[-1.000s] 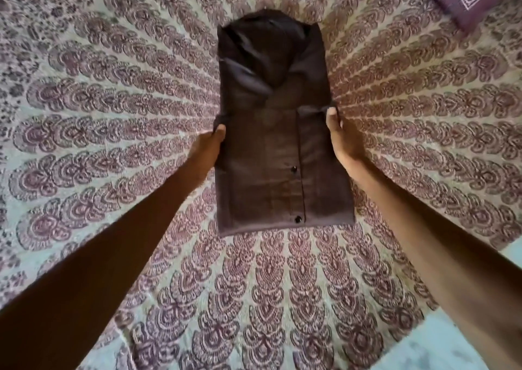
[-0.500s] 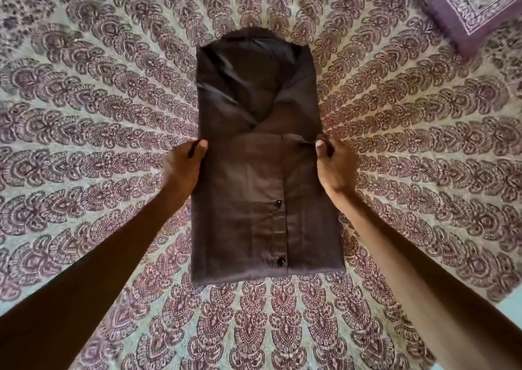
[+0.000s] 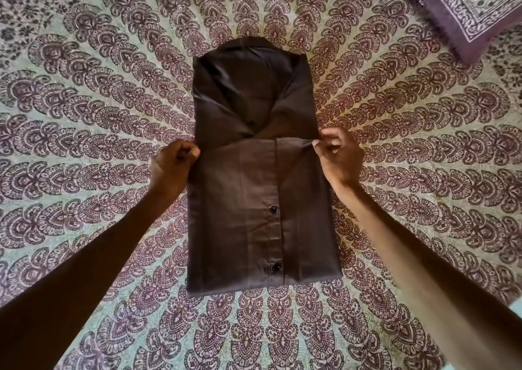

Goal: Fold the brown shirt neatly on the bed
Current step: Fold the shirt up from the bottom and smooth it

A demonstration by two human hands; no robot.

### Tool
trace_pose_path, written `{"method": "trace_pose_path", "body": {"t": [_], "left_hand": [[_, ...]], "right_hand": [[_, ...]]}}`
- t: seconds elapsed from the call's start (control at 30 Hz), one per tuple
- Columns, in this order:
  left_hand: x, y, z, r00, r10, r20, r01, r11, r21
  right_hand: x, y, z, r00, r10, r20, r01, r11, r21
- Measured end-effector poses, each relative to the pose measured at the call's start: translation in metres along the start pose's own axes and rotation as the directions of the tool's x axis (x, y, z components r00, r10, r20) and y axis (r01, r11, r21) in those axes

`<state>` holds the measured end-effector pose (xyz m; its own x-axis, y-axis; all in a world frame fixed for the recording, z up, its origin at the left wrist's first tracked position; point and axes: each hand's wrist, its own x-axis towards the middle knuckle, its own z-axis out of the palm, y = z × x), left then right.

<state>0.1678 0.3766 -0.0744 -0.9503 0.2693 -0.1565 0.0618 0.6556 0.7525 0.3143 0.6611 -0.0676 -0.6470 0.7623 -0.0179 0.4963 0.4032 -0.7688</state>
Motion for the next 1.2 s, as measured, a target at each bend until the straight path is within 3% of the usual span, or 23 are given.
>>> {"method": "trace_pose_path", "body": {"t": [0.2,0.33,0.47,0.87,1.0,1.13,1.2], "left_hand": [[0.008,-0.006,-0.005,0.998,-0.012,0.060,0.014,1.000,-0.024],[0.010,-0.004,-0.005,0.997,-0.037,0.069,0.041,0.998,-0.050],[0.012,-0.001,-0.005,0.995,-0.051,0.085,0.051,0.999,0.000],[0.018,0.005,-0.007,0.984,0.008,0.178,-0.013,1.000,0.028],[0.018,0.008,-0.006,0.984,-0.011,0.178,0.007,1.000,0.022],[0.014,0.027,-0.004,0.980,0.200,0.000,-0.196,0.960,0.199],[0.017,0.044,0.005,0.951,0.307,0.029,-0.305,0.922,0.239]], "right_hand": [[0.020,0.002,-0.022,0.963,-0.088,0.256,0.101,0.994,-0.040],[0.030,-0.007,-0.036,0.886,0.088,0.455,-0.174,0.973,0.150],[0.041,-0.003,-0.035,0.870,0.163,0.466,-0.302,0.922,0.243],[0.063,-0.021,-0.035,0.759,-0.025,0.651,-0.139,0.970,0.198],[0.068,-0.027,-0.033,0.741,-0.070,0.668,-0.009,0.993,0.114],[0.069,-0.028,-0.025,0.738,-0.164,0.655,0.227,0.974,-0.012],[0.066,-0.033,-0.025,0.737,-0.169,0.655,0.267,0.962,-0.051]]}}
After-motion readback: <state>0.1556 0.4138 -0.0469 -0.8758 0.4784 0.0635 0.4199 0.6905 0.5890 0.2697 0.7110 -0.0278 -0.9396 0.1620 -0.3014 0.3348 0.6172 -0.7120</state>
